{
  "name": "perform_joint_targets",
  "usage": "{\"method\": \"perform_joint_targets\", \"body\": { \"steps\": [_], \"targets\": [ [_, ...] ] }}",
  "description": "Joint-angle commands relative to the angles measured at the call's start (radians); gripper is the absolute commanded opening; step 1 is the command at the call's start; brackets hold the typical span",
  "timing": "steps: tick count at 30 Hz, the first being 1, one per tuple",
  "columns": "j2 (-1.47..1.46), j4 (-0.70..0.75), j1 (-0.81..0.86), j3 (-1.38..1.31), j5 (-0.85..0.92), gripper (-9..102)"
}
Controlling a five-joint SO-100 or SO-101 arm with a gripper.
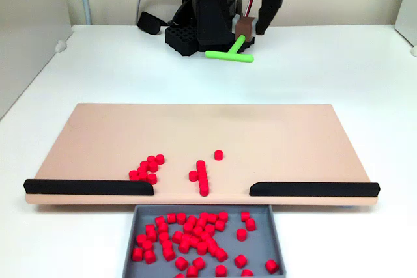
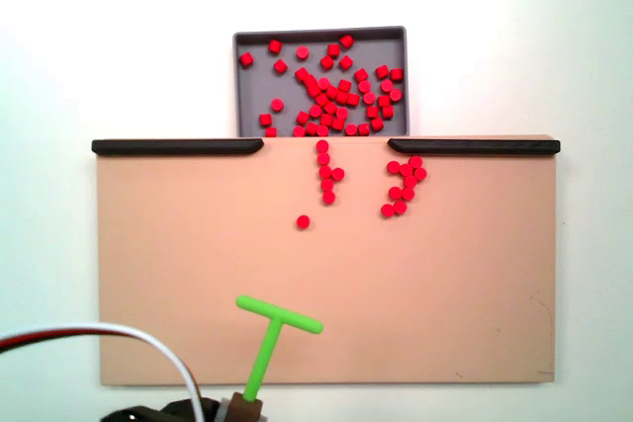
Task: Gather the left side granules
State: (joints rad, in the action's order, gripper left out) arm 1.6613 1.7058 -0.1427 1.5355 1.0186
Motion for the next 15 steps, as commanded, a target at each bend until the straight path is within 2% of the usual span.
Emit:
{"method": "perform_joint_targets", "body": {
  "steps": [1, 7, 15],
  "targets": [
    [-0.015, 0.005, -0.028, -0.023, -0.123, 0],
    [-0.061, -0.02, -0.048, -0.023, -0.385, 0],
    [-0.118, -0.169, -0.091, -0.023, -0.744, 0]
  ]
}}
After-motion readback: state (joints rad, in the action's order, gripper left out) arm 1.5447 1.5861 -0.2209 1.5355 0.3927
